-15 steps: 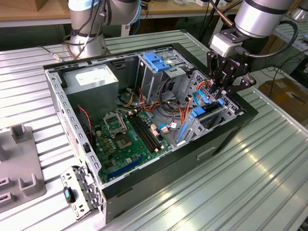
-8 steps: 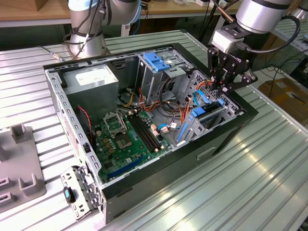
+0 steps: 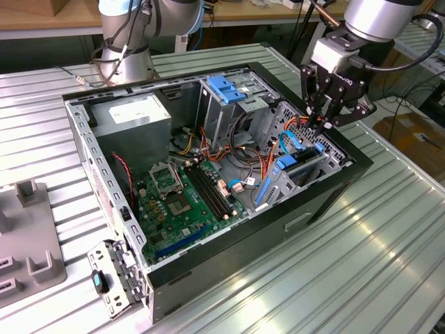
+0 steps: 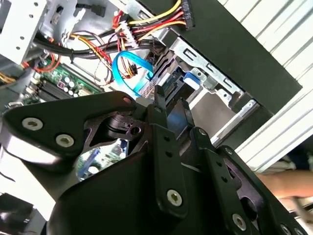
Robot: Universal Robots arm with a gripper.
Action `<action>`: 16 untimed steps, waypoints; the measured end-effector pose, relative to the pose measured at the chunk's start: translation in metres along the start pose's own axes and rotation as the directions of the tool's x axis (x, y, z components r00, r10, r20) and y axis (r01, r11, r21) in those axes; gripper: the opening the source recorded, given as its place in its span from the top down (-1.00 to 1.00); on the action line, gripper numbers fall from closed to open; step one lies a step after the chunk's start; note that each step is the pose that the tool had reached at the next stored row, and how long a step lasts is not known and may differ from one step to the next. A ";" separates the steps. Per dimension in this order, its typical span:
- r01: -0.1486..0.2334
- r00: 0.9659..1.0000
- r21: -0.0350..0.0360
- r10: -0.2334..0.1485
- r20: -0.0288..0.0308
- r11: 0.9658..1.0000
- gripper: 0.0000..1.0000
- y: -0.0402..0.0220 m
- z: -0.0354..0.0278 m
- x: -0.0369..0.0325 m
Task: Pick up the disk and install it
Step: 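Insert the second disk wire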
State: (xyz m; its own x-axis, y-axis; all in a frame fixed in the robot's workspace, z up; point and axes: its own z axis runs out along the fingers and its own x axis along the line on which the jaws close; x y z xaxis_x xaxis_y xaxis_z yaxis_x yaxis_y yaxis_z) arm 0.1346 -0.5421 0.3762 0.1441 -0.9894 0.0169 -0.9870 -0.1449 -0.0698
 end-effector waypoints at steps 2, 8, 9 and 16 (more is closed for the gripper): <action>0.040 0.999 0.001 -0.040 0.003 0.999 0.40 0.0000 0.0001 0.0000; 0.146 0.989 0.003 -0.146 0.010 0.989 0.40 -0.0020 0.0015 0.0002; 0.163 0.986 0.004 -0.164 0.011 0.987 0.40 -0.0027 0.0019 0.0003; 0.262 0.965 0.007 -0.262 0.017 0.965 0.40 -0.0054 0.0037 0.0007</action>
State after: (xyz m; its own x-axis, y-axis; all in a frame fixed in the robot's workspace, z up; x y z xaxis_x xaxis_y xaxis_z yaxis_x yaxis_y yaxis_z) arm 0.1403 -0.5421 0.3728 0.3989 -0.9169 0.0172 -0.9143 -0.3990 -0.0698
